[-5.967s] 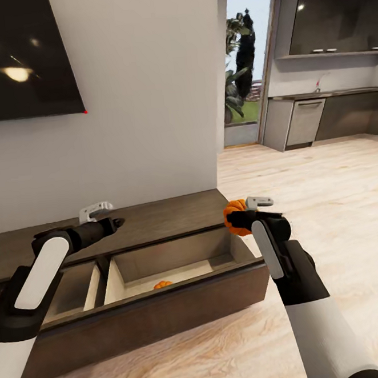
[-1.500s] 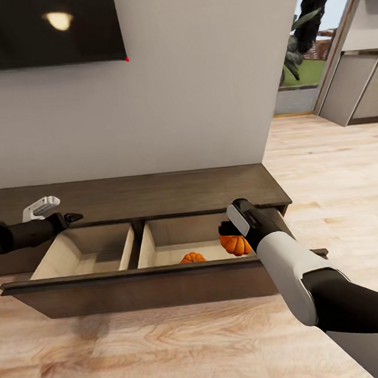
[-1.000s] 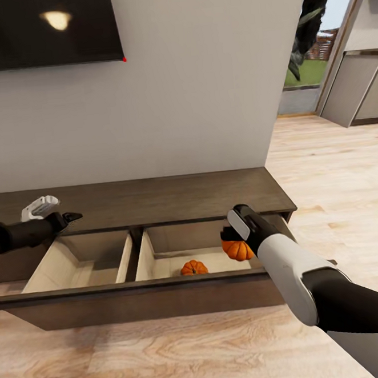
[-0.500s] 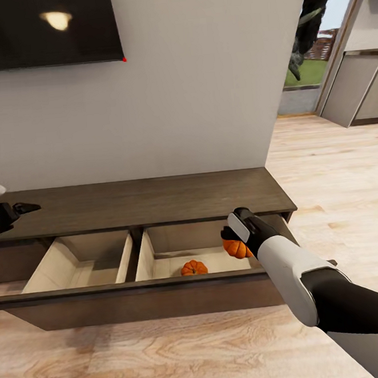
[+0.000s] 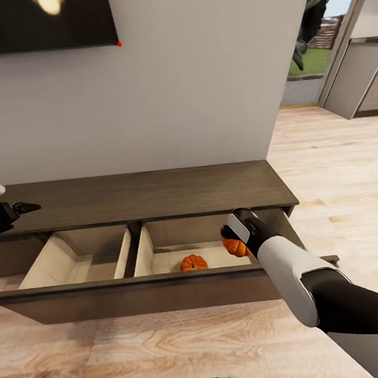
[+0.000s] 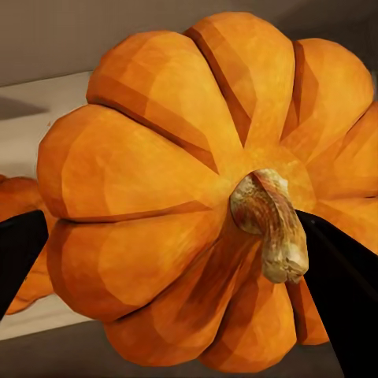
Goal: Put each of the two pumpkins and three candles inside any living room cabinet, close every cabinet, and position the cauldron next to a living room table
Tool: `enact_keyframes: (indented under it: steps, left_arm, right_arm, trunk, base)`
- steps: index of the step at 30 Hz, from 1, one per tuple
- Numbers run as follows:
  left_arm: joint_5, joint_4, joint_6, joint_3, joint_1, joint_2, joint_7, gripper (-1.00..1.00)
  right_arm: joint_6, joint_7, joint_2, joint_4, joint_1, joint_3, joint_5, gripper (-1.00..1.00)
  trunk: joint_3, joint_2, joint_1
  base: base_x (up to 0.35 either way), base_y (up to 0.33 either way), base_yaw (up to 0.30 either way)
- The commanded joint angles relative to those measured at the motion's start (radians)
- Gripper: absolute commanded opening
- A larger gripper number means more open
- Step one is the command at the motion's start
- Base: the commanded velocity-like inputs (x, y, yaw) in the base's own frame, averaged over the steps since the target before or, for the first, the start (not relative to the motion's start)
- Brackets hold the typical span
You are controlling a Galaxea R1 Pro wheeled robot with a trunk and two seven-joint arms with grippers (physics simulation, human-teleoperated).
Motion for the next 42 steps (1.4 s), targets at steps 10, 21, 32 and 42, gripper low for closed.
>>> enact_keyframes:
  steps: [10,21,32,42]
  left_arm:
    - [0.01,0.0,-0.001,-0.003,-0.002,0.0,0.01,1.0]
    - [0.012,0.001,0.001,-0.004,-0.002,-0.001,0.007,1.0]
    - [0.089,0.003,-0.001,-0.005,-0.002,-0.01,0.013,1.0]
    - [0.092,0.003,-0.001,-0.004,-0.002,-0.011,0.014,1.0]
  right_arm:
    - [0.002,-0.008,-0.008,-0.002,-0.001,0.008,-0.009,-1.0]
    - [0.003,-0.008,-0.011,-0.001,-0.001,0.008,-0.009,-1.0]
    - [0.003,-0.008,-0.01,0.003,0.001,0.008,-0.009,-1.0]
    - [0.003,-0.008,-0.011,0.002,0.001,0.008,-0.008,-1.0]
  trunk:
    - [-0.036,-0.003,0.004]
    - [-0.036,-0.003,0.004]
    - [-0.055,-0.004,0.006]
    - [-0.094,-0.006,0.01]
  base:
    - [0.0,0.0,0.0]
    - [0.073,0.0,0.0]
    - [0.017,0.0,0.0]
    - [0.0,0.0,0.0]
